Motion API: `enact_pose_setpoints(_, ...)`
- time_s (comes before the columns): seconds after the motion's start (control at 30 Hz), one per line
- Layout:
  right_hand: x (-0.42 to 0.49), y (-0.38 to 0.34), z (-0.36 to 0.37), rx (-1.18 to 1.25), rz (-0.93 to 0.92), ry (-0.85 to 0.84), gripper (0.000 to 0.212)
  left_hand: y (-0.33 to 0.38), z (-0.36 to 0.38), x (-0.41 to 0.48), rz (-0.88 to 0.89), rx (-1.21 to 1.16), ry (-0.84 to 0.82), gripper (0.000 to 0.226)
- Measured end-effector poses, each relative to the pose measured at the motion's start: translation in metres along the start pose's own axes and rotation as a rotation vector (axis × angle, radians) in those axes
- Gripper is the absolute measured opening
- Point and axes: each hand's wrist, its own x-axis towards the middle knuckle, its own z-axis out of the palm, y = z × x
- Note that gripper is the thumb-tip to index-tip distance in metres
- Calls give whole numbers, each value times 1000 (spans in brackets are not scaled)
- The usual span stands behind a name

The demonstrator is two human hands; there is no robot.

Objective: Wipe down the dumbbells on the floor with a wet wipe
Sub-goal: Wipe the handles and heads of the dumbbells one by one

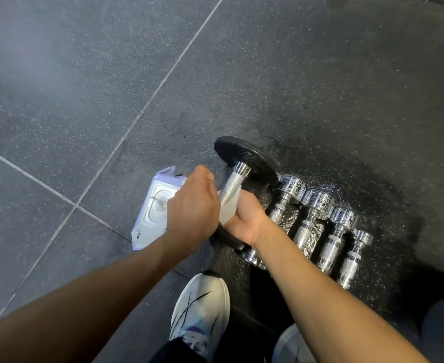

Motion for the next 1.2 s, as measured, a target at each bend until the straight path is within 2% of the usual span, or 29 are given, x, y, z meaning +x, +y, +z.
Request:
enact_pose_setpoints(0.07,-4,-4,-1,-35,2,-10,60,0,0,0,1,-2,-3,19)
enact_pose_setpoints(0.17,-2,-10,-6,72,-10,52,53,1,0,-1,1,0,-5,18)
enact_pose_setpoints(0.33,-11,-10,-7,276,-184,211,33,2,-1,-3,14,0,-10,18)
enact_pose_setpoints(0.4,-16,-8,-8,250,-266,301,27,2,-1,-3,3,2,-11,19)
enact_pose_setpoints(0.57,-13,1,-1,78,-429,508,29,5,-2,-6,11,10,-12,18)
enact_pose_setpoints(0.67,-6,2,7,-12,-387,483,27,6,-3,-6,19,13,-13,18)
enact_pose_setpoints(0.73,-7,-2,13,1,-307,401,18,6,-3,-6,25,15,-7,19)
enact_pose_setpoints(0.83,-6,-10,16,63,-207,257,23,6,-4,-6,26,28,-12,22)
enact_pose_setpoints(0.93,-1,-21,14,49,-159,185,9,8,-6,-7,14,25,-30,23)
enact_pose_setpoints(1.07,3,-23,10,90,-124,71,21,10,-7,-7,-7,6,-44,23)
enact_pose_setpoints(1.13,3,-20,11,81,-131,78,20,10,-6,-7,3,5,-44,22)
enact_pose_setpoints(1.2,5,-13,16,29,-200,203,10,9,-5,-6,16,12,-29,22)
